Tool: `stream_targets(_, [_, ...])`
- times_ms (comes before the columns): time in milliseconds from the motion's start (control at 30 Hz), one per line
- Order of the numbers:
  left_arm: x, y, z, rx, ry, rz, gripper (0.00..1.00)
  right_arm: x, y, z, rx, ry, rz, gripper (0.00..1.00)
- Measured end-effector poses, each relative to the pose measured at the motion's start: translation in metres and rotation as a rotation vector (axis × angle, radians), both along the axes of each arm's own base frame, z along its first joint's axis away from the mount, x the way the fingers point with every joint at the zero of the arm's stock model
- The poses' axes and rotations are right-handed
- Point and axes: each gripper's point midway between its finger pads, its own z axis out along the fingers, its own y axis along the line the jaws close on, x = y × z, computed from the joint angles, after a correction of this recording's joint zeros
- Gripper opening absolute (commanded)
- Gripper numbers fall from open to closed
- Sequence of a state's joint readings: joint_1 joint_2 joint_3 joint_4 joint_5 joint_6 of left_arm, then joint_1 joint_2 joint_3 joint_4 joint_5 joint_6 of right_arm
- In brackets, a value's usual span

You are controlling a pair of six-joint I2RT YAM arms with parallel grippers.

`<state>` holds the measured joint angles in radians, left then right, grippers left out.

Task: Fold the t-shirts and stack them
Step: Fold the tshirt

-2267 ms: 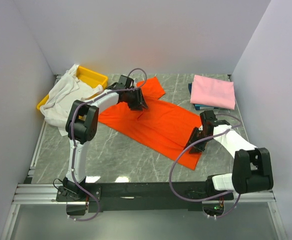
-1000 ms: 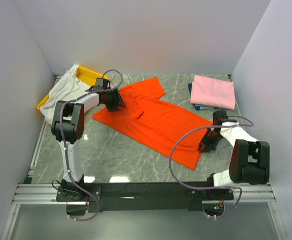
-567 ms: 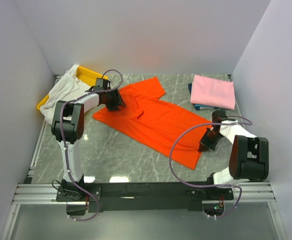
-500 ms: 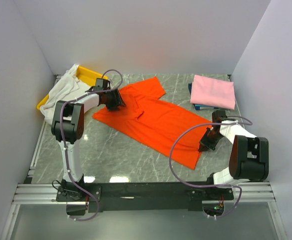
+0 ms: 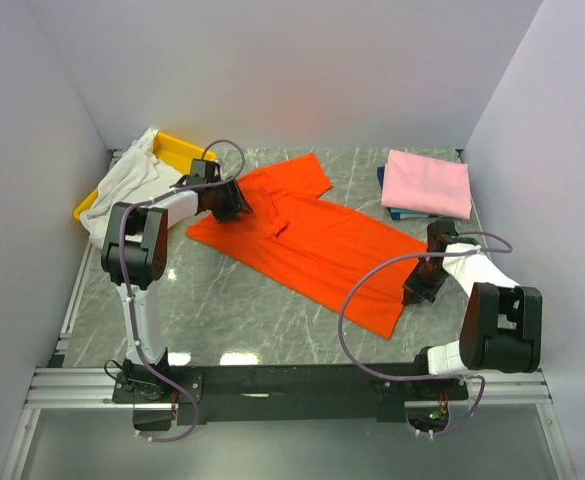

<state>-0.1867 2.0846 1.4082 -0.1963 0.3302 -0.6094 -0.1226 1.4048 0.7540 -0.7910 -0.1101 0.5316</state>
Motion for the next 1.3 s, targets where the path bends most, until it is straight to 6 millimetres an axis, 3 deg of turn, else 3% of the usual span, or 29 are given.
stream_targets(267, [0.001, -0.001, 0.001, -0.005, -0.003, 0.003, 0.61, -0.002, -0.002, -0.001, -0.012, 0.008, -0.007, 0.0])
stream_targets(333, [0.001, -0.001, 0.001, -0.008, -0.004, 0.001, 0.62, -0.002, -0.002, -0.001, -0.011, 0.013, -0.008, 0.1])
stream_targets(367, [0.001, -0.001, 0.001, -0.009, -0.004, 0.0, 0.63, -0.002, -0.002, -0.001, -0.011, 0.016, -0.008, 0.26])
stream_targets(433, [0.001, -0.002, 0.003, -0.014, -0.005, -0.005, 0.64, -0.002, -0.002, 0.0, -0.013, 0.021, -0.004, 0.37])
stream_targets(533, [0.0, -0.003, 0.006, -0.012, -0.002, -0.006, 0.67, 0.003, -0.005, 0.008, -0.023, 0.015, 0.002, 0.45])
stream_targets(733, [0.006, -0.003, 0.027, -0.005, -0.014, -0.002, 0.69, 0.031, -0.004, 0.04, -0.048, -0.074, 0.05, 0.46])
stream_targets(867, [0.018, -0.008, 0.054, -0.025, -0.079, -0.008, 0.68, 0.053, 0.024, 0.058, -0.019, -0.169, 0.142, 0.46])
stream_targets(1033, [0.019, -0.031, 0.065, -0.094, -0.117, -0.051, 0.67, 0.071, 0.069, 0.054, 0.085, -0.222, 0.228, 0.46])
stream_targets(1133, [0.011, -0.043, 0.058, -0.133, -0.11, -0.079, 0.66, 0.08, 0.087, 0.04, 0.133, -0.213, 0.253, 0.46])
stream_targets(1300, [-0.012, -0.047, 0.021, -0.142, -0.028, -0.094, 0.65, 0.088, 0.109, 0.013, 0.188, -0.176, 0.282, 0.46])
